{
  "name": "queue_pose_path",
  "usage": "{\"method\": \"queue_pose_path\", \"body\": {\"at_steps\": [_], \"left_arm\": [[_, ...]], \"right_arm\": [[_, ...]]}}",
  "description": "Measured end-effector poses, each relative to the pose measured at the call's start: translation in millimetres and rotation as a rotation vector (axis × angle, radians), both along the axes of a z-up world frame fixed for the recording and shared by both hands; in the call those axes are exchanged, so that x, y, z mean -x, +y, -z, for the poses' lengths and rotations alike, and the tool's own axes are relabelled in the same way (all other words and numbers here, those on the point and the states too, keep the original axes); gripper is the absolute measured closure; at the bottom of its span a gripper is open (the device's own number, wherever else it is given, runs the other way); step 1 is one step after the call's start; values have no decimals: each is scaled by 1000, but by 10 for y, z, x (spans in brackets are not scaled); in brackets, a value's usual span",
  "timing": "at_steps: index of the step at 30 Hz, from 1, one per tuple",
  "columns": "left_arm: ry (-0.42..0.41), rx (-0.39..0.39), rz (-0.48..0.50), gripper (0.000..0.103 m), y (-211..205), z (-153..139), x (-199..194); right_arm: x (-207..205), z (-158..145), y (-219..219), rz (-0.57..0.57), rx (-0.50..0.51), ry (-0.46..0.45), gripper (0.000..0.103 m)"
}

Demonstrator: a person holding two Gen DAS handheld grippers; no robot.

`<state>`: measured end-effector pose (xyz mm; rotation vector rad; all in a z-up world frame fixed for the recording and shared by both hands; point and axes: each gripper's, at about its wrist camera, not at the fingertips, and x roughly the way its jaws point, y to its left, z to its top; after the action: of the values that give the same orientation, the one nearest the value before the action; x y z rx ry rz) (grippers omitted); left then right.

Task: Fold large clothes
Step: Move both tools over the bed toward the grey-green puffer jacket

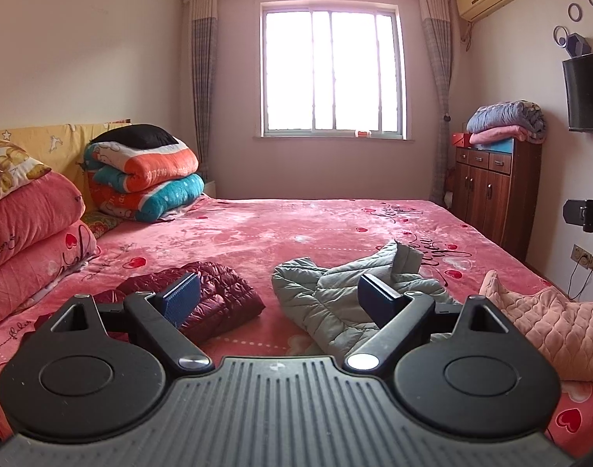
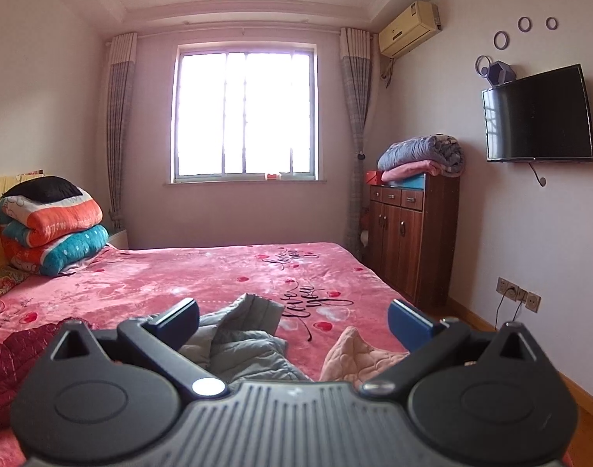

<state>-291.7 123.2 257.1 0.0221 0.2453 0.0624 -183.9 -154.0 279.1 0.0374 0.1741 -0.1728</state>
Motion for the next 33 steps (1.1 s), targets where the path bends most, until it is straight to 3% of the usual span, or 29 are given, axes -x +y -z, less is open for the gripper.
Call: {"method": "queue_pose_path", "body": {"at_steps": [6,18,33], "left_arm": [[7,-6,-4,0,-438,-214,-418],[11,9,-26,0,-538,-281,-337],[29,22,-36,0,-666,-94,-410]], "right_arm": [[45,-22,81,-4,32,-11,1],[31,-40,284,-32,66,-6,1],[-148,144,330,-82,44,25,1]]}}
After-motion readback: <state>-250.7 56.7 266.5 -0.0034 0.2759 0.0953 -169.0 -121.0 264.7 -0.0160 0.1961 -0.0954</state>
